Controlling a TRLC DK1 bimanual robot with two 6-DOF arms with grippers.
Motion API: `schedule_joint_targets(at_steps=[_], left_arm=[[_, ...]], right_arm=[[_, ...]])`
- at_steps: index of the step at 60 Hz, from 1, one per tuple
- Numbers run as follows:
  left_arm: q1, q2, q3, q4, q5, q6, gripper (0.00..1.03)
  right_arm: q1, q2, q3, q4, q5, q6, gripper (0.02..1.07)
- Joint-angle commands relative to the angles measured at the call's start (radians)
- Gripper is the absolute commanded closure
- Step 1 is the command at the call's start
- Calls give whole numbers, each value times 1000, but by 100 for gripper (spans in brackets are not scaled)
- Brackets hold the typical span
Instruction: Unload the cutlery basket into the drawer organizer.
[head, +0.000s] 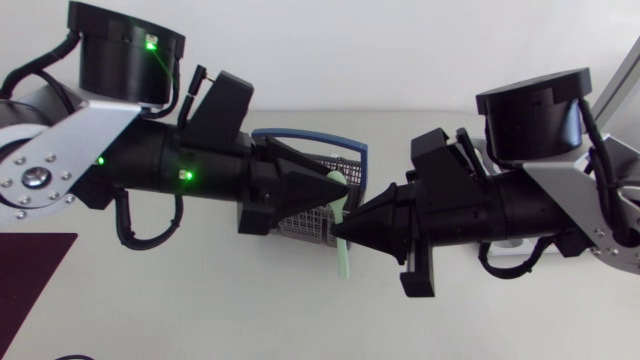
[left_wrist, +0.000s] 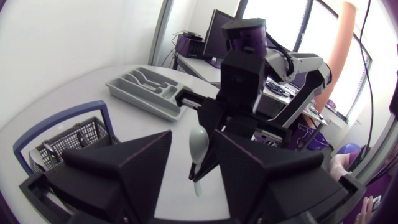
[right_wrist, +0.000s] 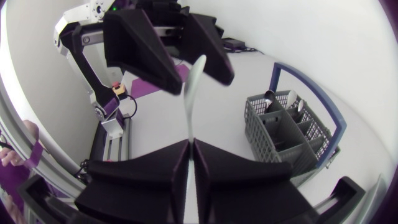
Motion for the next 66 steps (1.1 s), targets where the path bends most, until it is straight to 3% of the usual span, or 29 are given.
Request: schedule_joint_targets(at_steps=[1, 11, 22, 31, 37, 51, 66], left_arm=[[18, -27, 53, 15, -4, -7, 13], [87, -35, 79, 60, -33, -59, 9], [204, -26, 97, 55, -125, -50, 9], [263, -12, 79, -12, -248, 70, 12], [299, -12, 36, -21, -282, 145, 12], [351, 15, -33, -6, -349, 277, 12], [374, 63, -59, -2, -360, 338, 12]], right_arm=[[3, -17, -30, -32, 1, 7, 101], [-48, -56, -67, -90, 2, -39, 101], [-259, -113, -86, -207, -10, -185, 101], [-506, -125, -92, -296, -28, -382, 101], [-667, -106, -93, -325, -35, -513, 101], [-971, 30, -95, -287, -45, -774, 101], [-1224, 236, -26, -173, -41, -1005, 101]])
